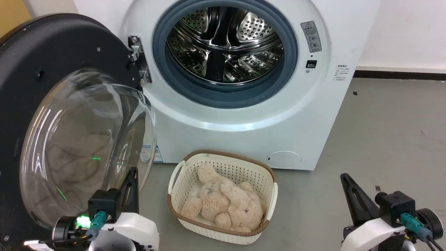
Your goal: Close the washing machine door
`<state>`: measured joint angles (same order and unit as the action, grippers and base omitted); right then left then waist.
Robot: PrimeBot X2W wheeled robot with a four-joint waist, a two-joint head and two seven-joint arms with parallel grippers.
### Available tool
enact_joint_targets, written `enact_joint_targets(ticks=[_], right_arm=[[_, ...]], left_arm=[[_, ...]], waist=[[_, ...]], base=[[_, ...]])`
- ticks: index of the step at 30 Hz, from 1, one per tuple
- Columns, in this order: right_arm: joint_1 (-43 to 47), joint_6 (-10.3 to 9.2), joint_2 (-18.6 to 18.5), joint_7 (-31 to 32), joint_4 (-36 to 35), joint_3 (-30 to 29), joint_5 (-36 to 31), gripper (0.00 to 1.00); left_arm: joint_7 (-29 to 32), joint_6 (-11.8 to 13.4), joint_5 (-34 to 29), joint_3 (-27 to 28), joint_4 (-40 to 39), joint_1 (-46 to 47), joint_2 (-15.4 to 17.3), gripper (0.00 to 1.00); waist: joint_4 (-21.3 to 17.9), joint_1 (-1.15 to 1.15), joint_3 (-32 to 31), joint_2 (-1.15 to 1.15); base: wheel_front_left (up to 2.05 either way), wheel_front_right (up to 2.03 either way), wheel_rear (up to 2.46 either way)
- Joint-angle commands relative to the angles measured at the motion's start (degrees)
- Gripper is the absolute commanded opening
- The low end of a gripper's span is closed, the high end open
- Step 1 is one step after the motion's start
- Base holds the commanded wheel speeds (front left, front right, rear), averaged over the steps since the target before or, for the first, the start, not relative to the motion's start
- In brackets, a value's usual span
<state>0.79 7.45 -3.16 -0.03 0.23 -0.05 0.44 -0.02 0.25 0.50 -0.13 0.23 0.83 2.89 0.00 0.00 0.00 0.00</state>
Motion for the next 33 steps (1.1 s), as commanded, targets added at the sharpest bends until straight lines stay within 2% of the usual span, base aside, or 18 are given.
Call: enact_joint_targets(ticks=[1, 30, 31, 33], right_arm=[[-0.8, 0.03, 0.3, 0.0, -0.2, 0.0, -0.4, 0.00], [-0.8, 0.03, 0.3, 0.0, -0.2, 0.0, -0.4, 0.00], [0.0, 0.00, 0.0, 0.0, 0.0, 0.0, 0.0, 1.00], [0.0, 0.00, 0.0, 0.0, 0.0, 0.0, 0.0, 1.00]], left_arm=[[0.0, -0.2, -0.5, 0.1, -0.2, -0.8, 0.0, 0.00], [0.0, -0.2, -0.5, 0.1, -0.2, -0.8, 0.0, 0.00], [0.0, 0.0, 0.0, 0.0, 0.0, 0.0, 0.0, 1.00], [0.0, 0.1, 0.1, 0.0, 0.0, 0.0, 0.0, 1.00]], waist=[[0.0, 0.00, 0.0, 0.00], [0.0, 0.00, 0.0, 0.00], [0.0, 0.01, 0.0, 0.00], [0.0, 0.01, 0.0, 0.00]], base=[[0.00, 0.00, 0.00], [0.00, 0.00, 0.00], [0.00, 0.00, 0.00], [0.00, 0.00, 0.00]])
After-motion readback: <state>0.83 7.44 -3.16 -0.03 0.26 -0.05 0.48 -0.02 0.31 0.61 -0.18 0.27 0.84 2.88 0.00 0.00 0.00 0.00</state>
